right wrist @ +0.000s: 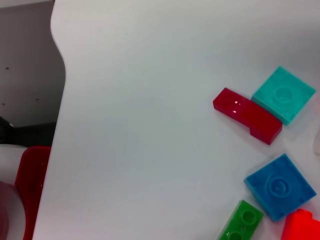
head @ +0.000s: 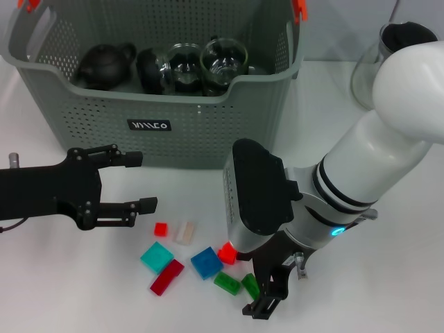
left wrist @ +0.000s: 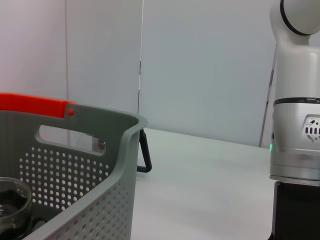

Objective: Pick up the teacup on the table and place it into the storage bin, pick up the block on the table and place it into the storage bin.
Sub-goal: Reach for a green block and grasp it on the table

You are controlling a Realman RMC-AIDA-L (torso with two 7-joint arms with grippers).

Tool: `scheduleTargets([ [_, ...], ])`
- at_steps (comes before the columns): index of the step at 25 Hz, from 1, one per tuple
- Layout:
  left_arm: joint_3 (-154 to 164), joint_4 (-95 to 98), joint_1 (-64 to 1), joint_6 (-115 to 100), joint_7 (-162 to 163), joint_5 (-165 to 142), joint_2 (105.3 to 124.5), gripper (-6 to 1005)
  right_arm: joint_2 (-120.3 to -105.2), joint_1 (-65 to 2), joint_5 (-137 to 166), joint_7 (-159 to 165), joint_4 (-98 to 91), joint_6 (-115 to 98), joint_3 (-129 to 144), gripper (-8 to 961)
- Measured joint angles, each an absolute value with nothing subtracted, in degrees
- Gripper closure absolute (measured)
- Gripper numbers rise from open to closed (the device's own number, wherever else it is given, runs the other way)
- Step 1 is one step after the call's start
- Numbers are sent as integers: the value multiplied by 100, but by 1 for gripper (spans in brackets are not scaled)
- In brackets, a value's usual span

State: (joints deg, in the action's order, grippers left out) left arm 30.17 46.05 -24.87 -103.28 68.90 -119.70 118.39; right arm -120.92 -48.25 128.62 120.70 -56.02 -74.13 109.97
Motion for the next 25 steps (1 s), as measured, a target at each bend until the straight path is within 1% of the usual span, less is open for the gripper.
scheduleTargets([
  [25,2872,4563,-2492,-10312,6890,-11973,11845,169,-12075,-4811,13041,11818,-5753,-7585,11016,12],
])
